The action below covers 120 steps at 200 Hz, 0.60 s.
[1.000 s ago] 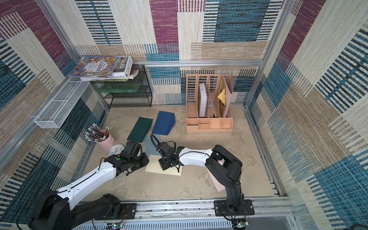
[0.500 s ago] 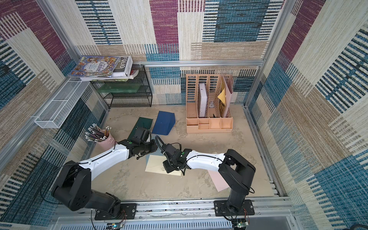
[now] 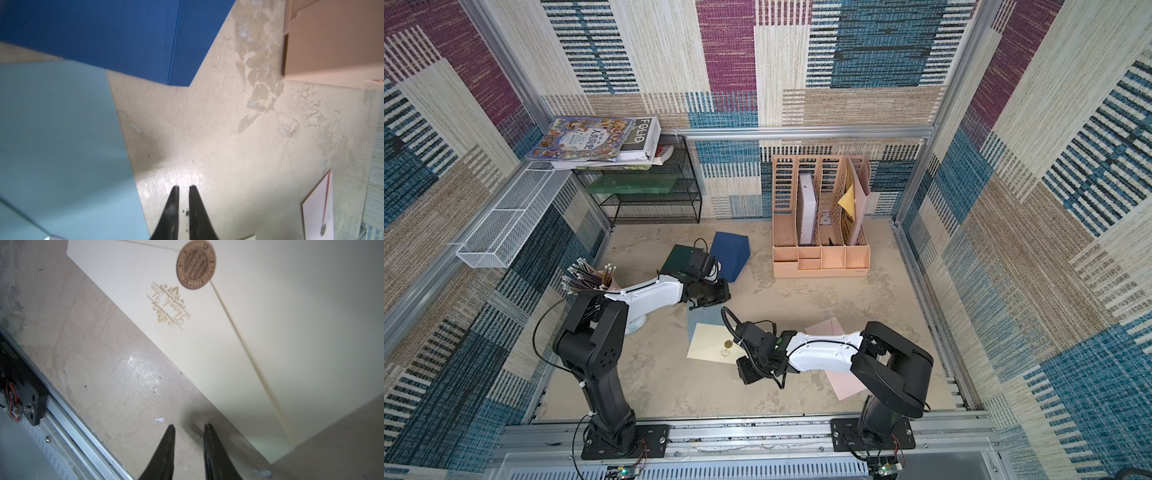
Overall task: Open the envelope
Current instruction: Adjust the envelope at the center of the board.
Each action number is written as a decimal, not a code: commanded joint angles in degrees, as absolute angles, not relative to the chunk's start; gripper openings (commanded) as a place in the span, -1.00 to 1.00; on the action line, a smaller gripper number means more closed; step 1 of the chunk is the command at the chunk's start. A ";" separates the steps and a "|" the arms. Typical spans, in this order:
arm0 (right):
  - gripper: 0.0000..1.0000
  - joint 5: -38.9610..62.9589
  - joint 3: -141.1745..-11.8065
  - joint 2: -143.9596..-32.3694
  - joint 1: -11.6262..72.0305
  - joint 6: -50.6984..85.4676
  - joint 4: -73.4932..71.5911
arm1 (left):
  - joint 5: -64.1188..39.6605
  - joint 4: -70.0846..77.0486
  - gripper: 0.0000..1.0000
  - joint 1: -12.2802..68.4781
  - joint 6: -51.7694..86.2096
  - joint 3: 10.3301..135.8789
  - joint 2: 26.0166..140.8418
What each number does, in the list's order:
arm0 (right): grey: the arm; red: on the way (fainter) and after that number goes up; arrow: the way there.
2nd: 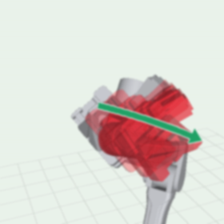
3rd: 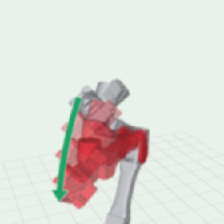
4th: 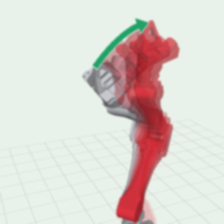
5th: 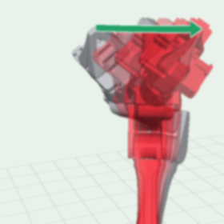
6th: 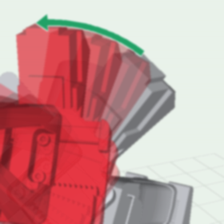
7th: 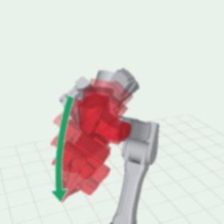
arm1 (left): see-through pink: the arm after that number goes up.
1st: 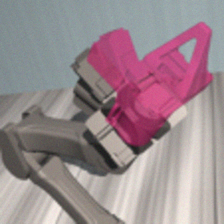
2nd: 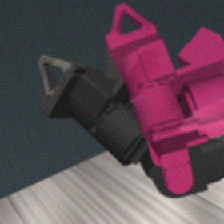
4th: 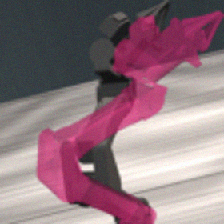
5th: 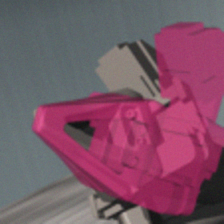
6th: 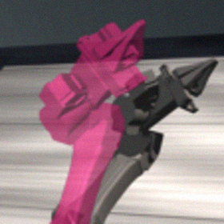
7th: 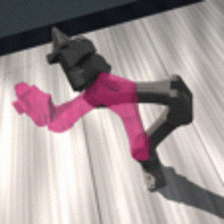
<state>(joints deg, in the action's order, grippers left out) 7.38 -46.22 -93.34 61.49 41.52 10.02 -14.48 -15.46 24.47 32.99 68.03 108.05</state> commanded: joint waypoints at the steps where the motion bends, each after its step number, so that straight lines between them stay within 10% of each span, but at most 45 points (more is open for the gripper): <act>1: -0.44 6.15 -45.11 -94.04 60.78 43.00 11.40 | -17.64 -14.36 -0.73 24.42 32.93 67.11 108.63; 120: -0.44 2.21 -44.55 -95.20 49.80 39.29 14.48 | -20.32 -12.96 -0.74 25.45 34.91 52.41 100.61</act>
